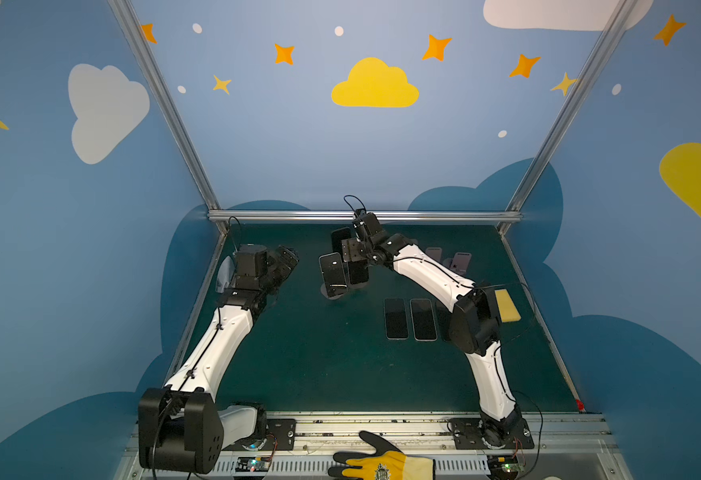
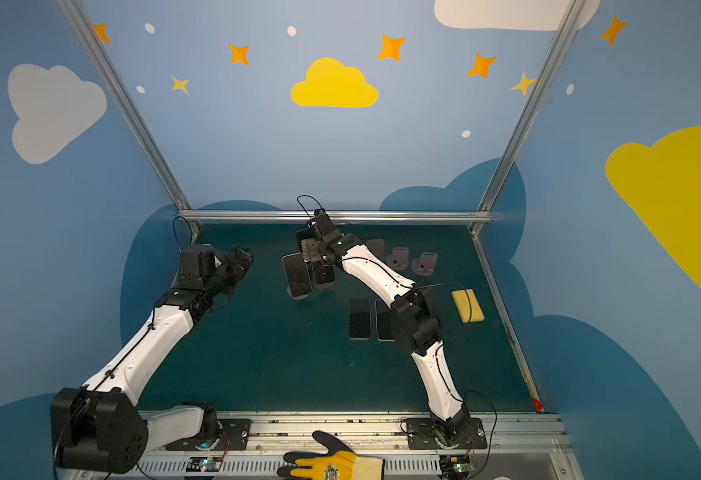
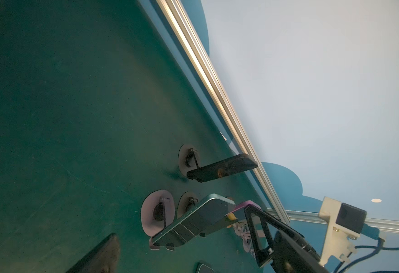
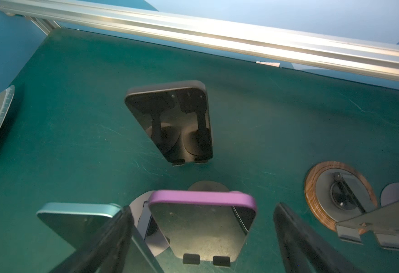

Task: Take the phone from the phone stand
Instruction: 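Lower the open right gripper onto the purple-edged phone's top edge, then close the right gripper on the purple-edged phone's top edge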

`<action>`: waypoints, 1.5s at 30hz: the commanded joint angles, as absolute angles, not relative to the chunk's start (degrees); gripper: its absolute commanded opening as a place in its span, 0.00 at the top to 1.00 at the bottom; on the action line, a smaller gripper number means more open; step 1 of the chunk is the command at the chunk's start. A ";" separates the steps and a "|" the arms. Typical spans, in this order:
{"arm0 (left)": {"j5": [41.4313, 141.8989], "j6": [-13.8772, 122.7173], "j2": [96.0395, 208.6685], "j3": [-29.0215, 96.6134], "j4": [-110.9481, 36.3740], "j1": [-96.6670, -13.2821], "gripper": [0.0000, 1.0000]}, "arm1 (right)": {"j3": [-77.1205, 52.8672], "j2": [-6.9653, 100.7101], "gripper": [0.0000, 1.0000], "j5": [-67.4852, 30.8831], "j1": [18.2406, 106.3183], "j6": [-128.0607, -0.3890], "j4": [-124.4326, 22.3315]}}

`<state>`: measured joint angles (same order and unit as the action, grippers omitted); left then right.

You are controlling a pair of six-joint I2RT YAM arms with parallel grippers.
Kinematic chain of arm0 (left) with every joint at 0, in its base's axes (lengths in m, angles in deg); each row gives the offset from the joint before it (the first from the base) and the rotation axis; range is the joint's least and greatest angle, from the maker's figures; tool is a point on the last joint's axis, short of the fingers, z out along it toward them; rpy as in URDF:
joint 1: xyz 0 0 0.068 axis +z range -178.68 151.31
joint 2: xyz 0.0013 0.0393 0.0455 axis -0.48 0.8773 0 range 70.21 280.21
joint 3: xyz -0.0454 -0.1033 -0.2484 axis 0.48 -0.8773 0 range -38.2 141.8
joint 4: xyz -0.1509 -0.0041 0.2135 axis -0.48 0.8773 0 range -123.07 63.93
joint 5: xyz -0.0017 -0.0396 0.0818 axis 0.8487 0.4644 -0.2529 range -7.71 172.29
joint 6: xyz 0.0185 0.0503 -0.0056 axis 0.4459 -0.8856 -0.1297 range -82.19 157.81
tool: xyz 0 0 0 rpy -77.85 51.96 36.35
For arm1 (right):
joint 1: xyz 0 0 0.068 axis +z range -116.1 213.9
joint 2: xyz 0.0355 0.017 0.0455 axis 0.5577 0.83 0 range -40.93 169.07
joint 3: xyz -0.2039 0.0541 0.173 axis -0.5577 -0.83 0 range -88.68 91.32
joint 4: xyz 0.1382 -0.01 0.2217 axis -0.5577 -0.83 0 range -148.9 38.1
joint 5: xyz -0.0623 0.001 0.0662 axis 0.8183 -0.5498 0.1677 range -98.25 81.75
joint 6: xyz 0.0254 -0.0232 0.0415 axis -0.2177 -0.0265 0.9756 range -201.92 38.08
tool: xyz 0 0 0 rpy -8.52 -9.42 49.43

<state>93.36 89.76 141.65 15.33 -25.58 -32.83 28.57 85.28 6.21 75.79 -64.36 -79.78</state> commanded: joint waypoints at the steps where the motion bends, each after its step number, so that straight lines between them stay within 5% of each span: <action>1: 95.96 90.32 142.06 15.38 -26.76 -32.50 0.00 | 28.43 87.01 0.07 7.17 75.81 -64.43 -77.97; 16: 95.90 89.76 140.96 15.50 -26.70 -32.51 0.00 | 27.96 89.10 0.10 7.23 75.66 -62.50 -76.60; 45: 98.20 90.68 141.60 15.35 -28.06 -31.01 0.00 | 19.18 83.11 0.31 10.38 77.14 -67.79 -67.55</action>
<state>97.63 90.63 142.02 15.33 -27.22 -31.25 20.22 86.09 8.59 76.66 -66.29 -68.76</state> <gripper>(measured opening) 0.997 0.738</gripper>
